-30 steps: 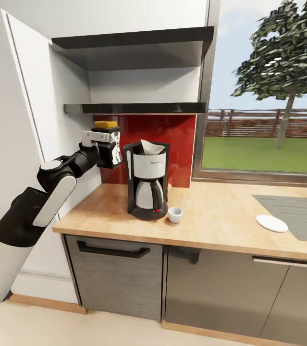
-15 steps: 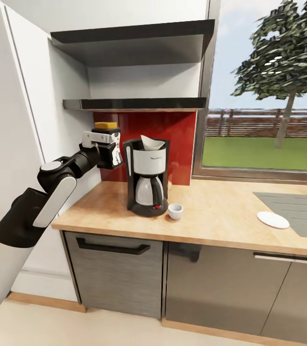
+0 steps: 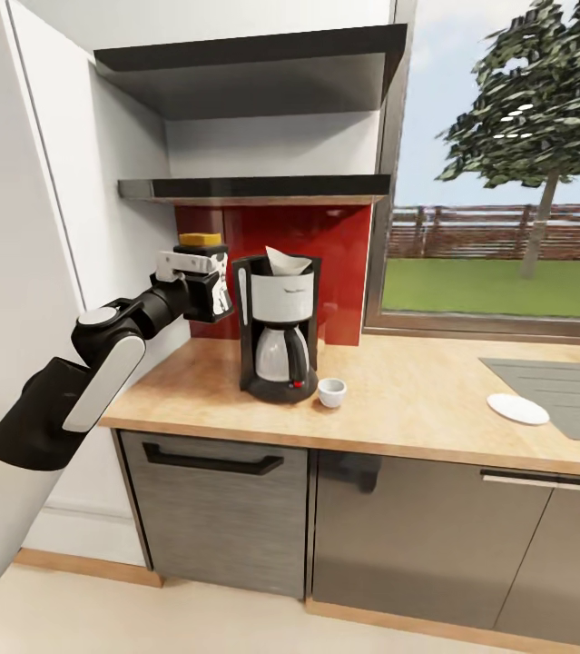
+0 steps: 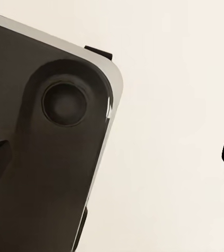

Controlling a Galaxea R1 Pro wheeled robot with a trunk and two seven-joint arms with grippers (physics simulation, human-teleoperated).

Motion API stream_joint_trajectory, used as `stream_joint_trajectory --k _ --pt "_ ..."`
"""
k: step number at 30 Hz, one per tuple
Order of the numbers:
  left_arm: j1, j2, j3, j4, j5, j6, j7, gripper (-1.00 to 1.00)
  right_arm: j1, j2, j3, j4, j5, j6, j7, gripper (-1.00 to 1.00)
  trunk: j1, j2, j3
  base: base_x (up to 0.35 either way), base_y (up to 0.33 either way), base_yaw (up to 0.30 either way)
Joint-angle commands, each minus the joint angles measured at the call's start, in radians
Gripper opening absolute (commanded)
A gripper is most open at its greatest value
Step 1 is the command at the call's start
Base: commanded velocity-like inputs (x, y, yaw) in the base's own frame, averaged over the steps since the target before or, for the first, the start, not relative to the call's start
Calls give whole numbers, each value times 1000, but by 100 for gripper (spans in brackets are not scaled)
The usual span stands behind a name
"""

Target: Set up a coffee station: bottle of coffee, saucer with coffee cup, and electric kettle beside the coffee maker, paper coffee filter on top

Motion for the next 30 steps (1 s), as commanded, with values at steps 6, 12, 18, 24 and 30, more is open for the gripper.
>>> stream_joint_trajectory --k 6,12,18,24,30 --pt "-1 1 -2 -1 9 2 8 -100 -1 0 7 2 -2 -5 0 100 0 -1 -1 0 0 0" --pt "-1 1 -2 -1 9 2 8 -100 -1 0 6 1 -2 -5 0 100 0 -1 -1 0 4 0" --pt "26 1 -1 0 9 -2 8 -100 -1 0 6 1 -2 -5 0 100 0 -1 -1 0 160 0" --pt "36 1 -1 2 9 -3 8 -100 -1 0 6 1 -2 -6 0 100 0 -1 -1 114 119 0" --pt "39 1 -1 5 9 -3 9 -100 -1 0 6 1 -2 -6 0 100 0 -1 -1 121 114 0"
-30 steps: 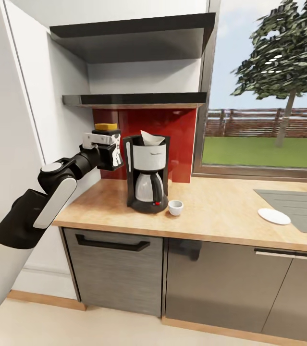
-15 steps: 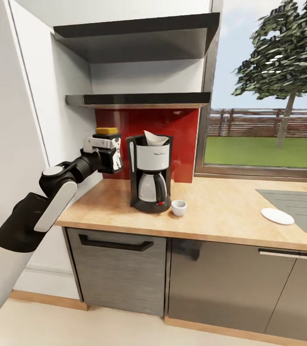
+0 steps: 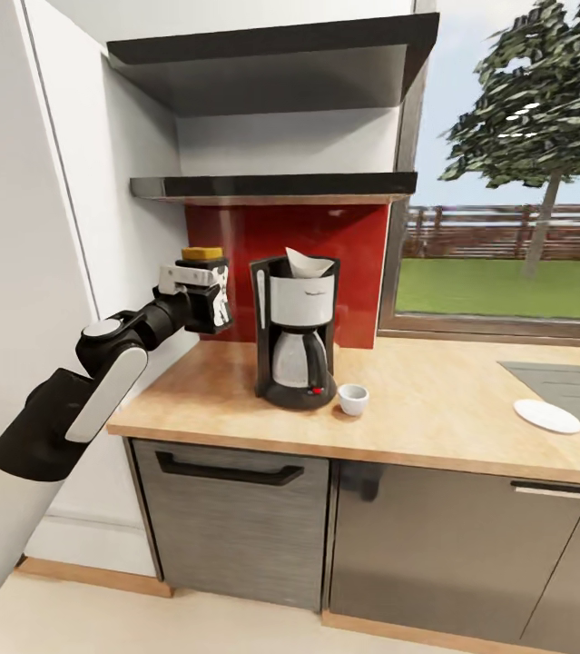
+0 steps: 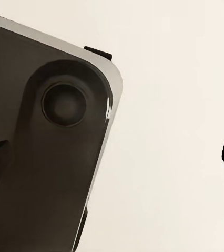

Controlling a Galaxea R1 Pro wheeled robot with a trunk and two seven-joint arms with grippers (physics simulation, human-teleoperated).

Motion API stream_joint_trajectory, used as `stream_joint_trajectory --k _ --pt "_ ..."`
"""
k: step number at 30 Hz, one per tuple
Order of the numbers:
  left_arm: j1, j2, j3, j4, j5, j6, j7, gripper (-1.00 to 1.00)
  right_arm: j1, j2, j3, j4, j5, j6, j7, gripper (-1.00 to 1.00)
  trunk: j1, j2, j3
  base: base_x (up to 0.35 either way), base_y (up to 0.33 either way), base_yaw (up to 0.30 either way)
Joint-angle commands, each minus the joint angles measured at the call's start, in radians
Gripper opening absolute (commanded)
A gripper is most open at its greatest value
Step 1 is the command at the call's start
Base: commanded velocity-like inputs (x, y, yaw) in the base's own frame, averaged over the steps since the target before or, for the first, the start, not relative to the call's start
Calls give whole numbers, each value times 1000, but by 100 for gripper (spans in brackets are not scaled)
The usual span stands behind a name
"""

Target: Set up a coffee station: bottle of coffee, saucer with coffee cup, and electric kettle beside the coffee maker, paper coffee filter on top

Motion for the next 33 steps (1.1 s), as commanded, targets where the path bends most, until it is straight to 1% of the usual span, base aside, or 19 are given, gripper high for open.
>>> stream_joint_trajectory --k 1,8,13,18,20,22,26,27,29,31,33 --pt "-1 1 -2 -1 9 2 8 -100 -1 0 8 2 -1 -5 0 100 0 -1 -1 50 47 0" --pt "0 1 -2 1 9 2 9 -100 -1 0 8 2 -1 -5 0 100 0 -1 -1 35 18 0" --pt "0 1 -2 3 9 2 10 -100 -1 0 8 2 -1 -5 0 100 0 -1 -1 173 3 0" --pt "20 1 -2 6 9 -2 12 -100 -1 0 9 2 -1 -6 0 100 0 -1 -1 25 0 -10" --pt "35 1 -2 12 9 -30 13 -100 -1 0 8 2 -1 -6 0 100 0 -1 -1 8 0 -11" --pt "85 1 -2 61 9 -164 12 -100 -1 0 8 2 -1 -6 0 100 0 -1 -1 2 0 -3" --pt "106 1 -3 88 9 -206 12 -100 -1 0 8 2 -1 -6 0 100 0 -1 -1 0 0 0" --pt "116 1 -3 100 10 -223 12 -100 -1 0 8 2 -1 -6 0 100 0 -1 -1 0 0 0" --pt "129 1 -4 140 9 -283 10 -100 -1 0 8 2 -1 -6 0 100 0 -1 -1 0 0 0" --pt "132 1 -6 166 10 -320 9 -100 -1 0 8 2 -1 -6 0 100 0 -1 -1 0 0 0" --pt "133 0 -8 185 10 -342 8 -100 -1 0 8 2 -1 -6 0 100 0 -1 -1 0 0 0"
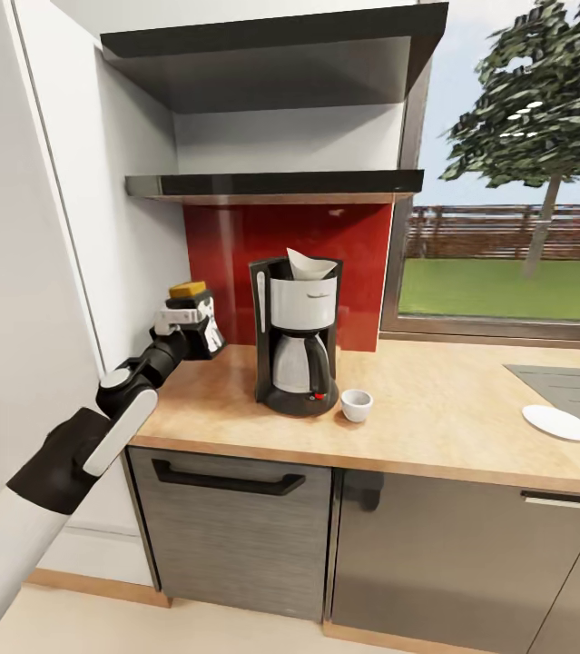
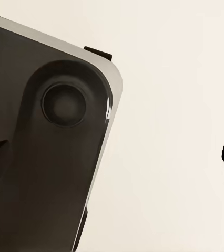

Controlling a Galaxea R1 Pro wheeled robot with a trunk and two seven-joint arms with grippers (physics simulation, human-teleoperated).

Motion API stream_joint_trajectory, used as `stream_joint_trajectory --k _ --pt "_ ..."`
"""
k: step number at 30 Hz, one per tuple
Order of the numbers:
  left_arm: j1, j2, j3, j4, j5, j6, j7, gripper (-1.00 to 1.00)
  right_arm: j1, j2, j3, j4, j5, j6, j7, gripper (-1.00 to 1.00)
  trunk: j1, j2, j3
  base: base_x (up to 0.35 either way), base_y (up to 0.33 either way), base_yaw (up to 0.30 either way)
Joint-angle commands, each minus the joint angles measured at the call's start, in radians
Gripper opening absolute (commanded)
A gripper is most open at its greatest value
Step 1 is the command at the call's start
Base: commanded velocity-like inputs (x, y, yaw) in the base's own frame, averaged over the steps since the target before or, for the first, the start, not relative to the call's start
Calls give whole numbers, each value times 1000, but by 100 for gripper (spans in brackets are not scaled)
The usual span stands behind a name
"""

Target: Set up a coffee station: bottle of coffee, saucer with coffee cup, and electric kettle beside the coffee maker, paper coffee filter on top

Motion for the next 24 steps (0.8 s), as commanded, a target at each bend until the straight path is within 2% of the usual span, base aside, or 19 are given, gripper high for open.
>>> stream_joint_trajectory --k 1,8,17,24 --pt "-1 1 -4 3 8 -4 7 -100 -1 0 8 2 -1 -5 0 100 0 -1 -1 0 0 0" --pt "0 0 -8 17 8 -19 5 -100 0 0 8 2 -1 -5 0 100 0 -1 -1 67 -29 0" --pt "0 0 -42 24 8 -18 5 -100 0 0 8 2 -1 -6 0 100 0 -1 -1 82 -34 0" --pt "0 0 -48 100 8 -22 7 -100 0 0 8 2 -1 -6 0 100 0 -1 -1 44 -13 0"
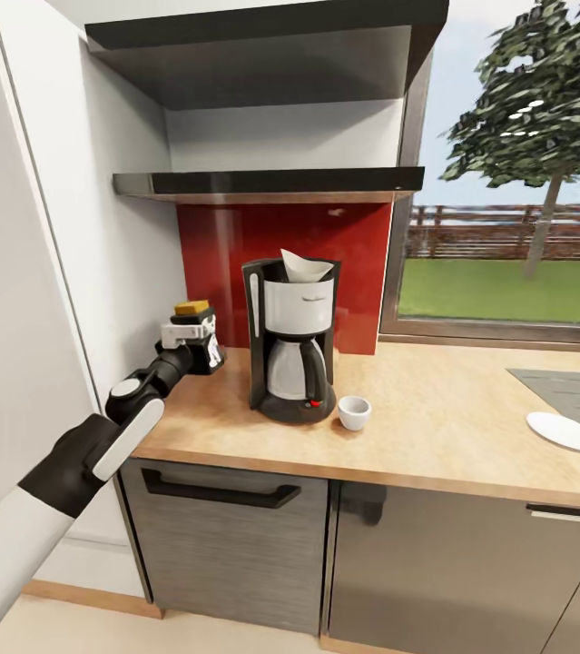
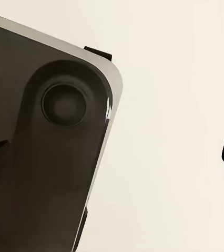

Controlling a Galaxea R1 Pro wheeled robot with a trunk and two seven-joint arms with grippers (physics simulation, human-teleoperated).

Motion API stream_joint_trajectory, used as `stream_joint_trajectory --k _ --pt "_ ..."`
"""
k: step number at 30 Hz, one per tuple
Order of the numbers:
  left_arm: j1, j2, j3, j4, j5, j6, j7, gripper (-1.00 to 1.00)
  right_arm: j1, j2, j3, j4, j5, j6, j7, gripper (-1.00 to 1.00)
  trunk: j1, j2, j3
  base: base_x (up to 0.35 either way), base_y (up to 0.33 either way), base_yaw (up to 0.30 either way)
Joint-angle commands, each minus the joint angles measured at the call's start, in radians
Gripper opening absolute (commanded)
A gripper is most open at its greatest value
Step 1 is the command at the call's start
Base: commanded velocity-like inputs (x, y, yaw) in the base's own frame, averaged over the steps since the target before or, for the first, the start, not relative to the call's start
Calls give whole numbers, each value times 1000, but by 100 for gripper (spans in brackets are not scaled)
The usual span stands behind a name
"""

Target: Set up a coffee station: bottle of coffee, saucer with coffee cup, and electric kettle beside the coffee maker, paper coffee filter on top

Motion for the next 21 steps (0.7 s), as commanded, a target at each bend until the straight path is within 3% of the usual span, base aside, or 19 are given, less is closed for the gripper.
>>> stream_joint_trajectory --k 1,6,9,13,21 --pt "-1 1 -4 5 7 1 7 -100 -1 0 8 2 -1 -5 0 100 0 -1 -1 7 -2 0" --pt "-1 1 -9 50 6 -46 4 -100 -1 0 8 2 -1 -5 0 100 0 -1 -1 3 -1 0" --pt "-1 1 -41 73 6 -74 3 -100 -1 0 8 2 -1 -5 0 100 0 -1 -1 0 0 0" --pt "-1 0 -63 83 7 -85 2 -100 -1 0 8 2 -1 -5 0 100 0 -1 -1 0 0 0" --pt "-1 0 -70 86 7 -88 2 -100 -1 0 8 2 -1 -5 0 100 0 -1 -1 20 0 0"
